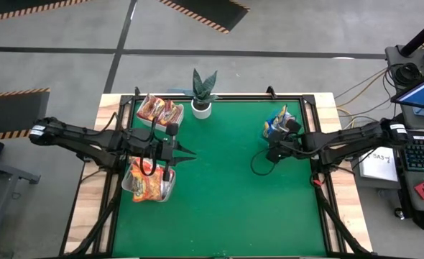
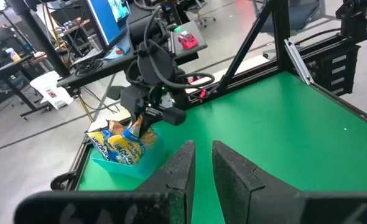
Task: Sort Maruchan noodles
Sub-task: Put the blue noodle pack into the blue bin
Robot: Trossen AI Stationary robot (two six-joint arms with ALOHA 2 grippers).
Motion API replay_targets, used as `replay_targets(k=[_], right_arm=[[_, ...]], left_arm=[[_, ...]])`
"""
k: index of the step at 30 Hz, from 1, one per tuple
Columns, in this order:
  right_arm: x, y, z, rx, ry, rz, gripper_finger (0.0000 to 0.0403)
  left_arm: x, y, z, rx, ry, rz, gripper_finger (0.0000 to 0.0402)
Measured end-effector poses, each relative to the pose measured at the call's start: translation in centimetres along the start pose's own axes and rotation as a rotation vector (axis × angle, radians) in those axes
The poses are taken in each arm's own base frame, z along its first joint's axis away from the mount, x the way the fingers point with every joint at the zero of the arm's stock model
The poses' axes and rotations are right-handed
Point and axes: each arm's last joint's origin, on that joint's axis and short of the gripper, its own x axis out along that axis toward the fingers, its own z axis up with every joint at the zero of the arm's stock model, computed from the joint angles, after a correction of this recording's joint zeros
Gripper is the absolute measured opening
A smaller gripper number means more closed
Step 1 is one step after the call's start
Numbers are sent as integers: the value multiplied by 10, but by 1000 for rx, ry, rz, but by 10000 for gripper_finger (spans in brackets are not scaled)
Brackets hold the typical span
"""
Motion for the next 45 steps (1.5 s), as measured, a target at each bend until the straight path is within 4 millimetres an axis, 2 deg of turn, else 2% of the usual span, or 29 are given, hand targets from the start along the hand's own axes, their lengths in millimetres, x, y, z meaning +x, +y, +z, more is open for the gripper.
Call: replay_targets(k=[4, 10, 16, 22, 27, 32, 39, 45], right_arm=[[4, 4, -1, -12, 23, -8, 58], [3, 2, -1, 17, 20, -8, 121], [-8, -5, 5, 52, 10, -4, 169], [-25, -12, 25, 104, -51, 19, 191], [-38, -18, 41, 158, -101, 40, 187], [-47, -21, 53, 189, -143, 55, 174], [-51, -18, 70, 148, -299, 87, 136], [-43, -11, 72, 104, -399, 93, 70]], left_arm=[[0, 0, 0, -3, 0, 0, 38], [0, 0, 0, -17, 0, 0, 38], [0, 3, -1, -35, 38, 105, 38], [-1, 5, -4, -61, 84, 208, 38], [-3, 8, -14, -112, 211, 371, 38], [-9, 11, -33, -205, 392, 539, 38], [-18, 29, -67, -515, 602, 633, 38], [-26, 42, -99, -801, 859, 649, 38]])
